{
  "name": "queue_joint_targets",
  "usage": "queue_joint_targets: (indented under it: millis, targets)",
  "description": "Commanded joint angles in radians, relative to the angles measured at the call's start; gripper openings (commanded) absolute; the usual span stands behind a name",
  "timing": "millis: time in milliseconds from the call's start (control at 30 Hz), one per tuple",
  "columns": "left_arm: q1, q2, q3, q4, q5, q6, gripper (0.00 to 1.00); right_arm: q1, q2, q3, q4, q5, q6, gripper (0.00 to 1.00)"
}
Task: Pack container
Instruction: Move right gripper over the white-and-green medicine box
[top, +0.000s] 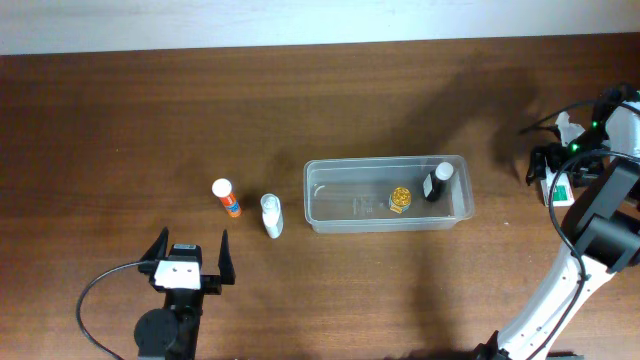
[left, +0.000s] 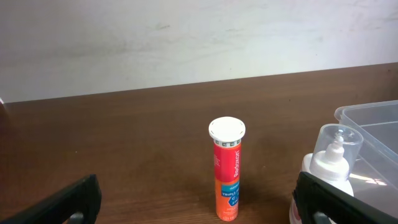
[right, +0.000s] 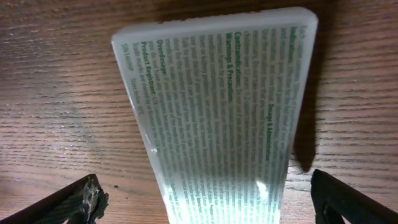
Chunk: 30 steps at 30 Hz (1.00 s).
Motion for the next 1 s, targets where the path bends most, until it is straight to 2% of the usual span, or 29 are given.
queue_joint_targets:
  millis: [0, 67, 200, 367, 433, 600, 733, 967]
  targets:
    - [0.007, -0.006, -0.005, 0.000, -0.003, 0.016, 1.00, 0.003, 0.026, -0.003, 0.003, 0.010, 0.016, 1.00]
    - [0.007, -0.006, -0.005, 0.000, -0.003, 0.016, 0.99, 0.003, 0.035, -0.003, 0.006, 0.011, 0.032, 1.00]
    - [0.007, -0.006, -0.005, 0.000, -0.003, 0.016, 0.99, 0.003, 0.054, -0.003, 0.006, 0.024, 0.041, 0.92]
    - [0.007, -0.006, -0.005, 0.000, -0.003, 0.016, 0.99, 0.003, 0.056, -0.003, 0.018, 0.069, 0.085, 0.88]
    - [0.007, -0.006, -0.005, 0.000, -0.003, 0.016, 0.99, 0.003, 0.056, -0.003, 0.017, 0.069, 0.085, 0.82]
    - [0.007, -0.006, -0.005, 0.000, -0.003, 0.016, 0.99, 0.003, 0.056, 0.002, 0.021, 0.069, 0.111, 0.56]
    - [0.007, -0.006, -0.005, 0.000, -0.003, 0.016, 0.99, 0.003, 0.056, 0.002, 0.022, 0.069, 0.117, 0.47]
    - [0.007, -0.006, -0.005, 0.000, -0.003, 0.016, 0.99, 0.004, 0.055, 0.044, -0.009, 0.054, 0.168, 0.48]
